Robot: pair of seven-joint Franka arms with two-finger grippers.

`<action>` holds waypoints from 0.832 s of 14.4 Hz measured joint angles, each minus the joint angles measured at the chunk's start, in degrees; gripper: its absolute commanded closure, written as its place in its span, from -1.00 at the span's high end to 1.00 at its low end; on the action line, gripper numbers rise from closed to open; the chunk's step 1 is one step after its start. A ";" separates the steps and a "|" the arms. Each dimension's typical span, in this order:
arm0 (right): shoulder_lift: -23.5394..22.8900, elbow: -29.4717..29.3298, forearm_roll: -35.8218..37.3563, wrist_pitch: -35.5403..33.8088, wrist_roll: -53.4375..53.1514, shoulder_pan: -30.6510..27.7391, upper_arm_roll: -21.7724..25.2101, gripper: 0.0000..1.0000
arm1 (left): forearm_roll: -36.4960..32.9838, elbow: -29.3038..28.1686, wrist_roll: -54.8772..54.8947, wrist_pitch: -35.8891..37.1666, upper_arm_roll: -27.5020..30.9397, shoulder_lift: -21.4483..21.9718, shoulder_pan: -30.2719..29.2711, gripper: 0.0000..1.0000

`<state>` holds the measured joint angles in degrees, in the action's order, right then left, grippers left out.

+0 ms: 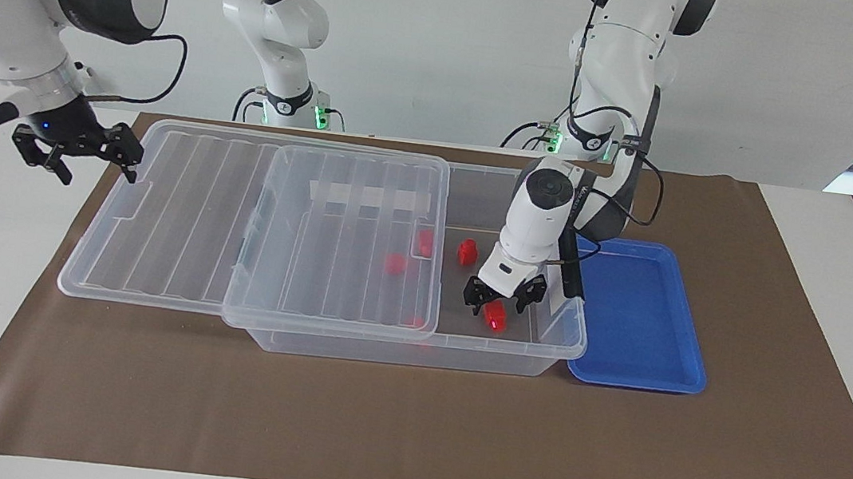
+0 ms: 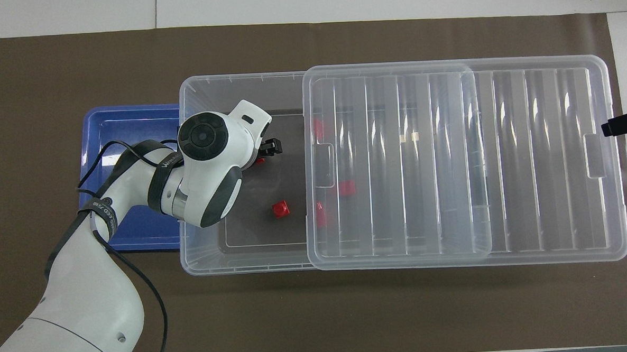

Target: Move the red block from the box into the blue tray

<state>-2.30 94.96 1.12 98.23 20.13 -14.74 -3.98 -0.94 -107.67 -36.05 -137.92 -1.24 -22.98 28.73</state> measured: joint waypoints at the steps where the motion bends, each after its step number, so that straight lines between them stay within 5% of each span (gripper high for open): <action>1: 0.31 -1.69 0.00 -2.36 -1.17 0.91 -0.03 1.00 | 0.00 -0.07 -0.77 -1.15 0.00 0.00 0.01 -1.00; 8: 1.44 -3.12 0.00 -5.70 -4.09 2.82 0.05 1.00 | -0.03 -0.58 -3.31 -4.54 0.10 0.61 0.09 -1.00; 12: 1.44 -2.63 0.00 -5.71 -4.09 2.80 0.06 0.96 | -0.03 -0.33 -3.31 0.93 0.86 6.48 -0.03 -1.00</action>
<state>-0.86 92.33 1.12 92.52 16.04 -11.94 -3.92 -0.97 -107.99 -39.36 -136.99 -0.38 -16.49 28.70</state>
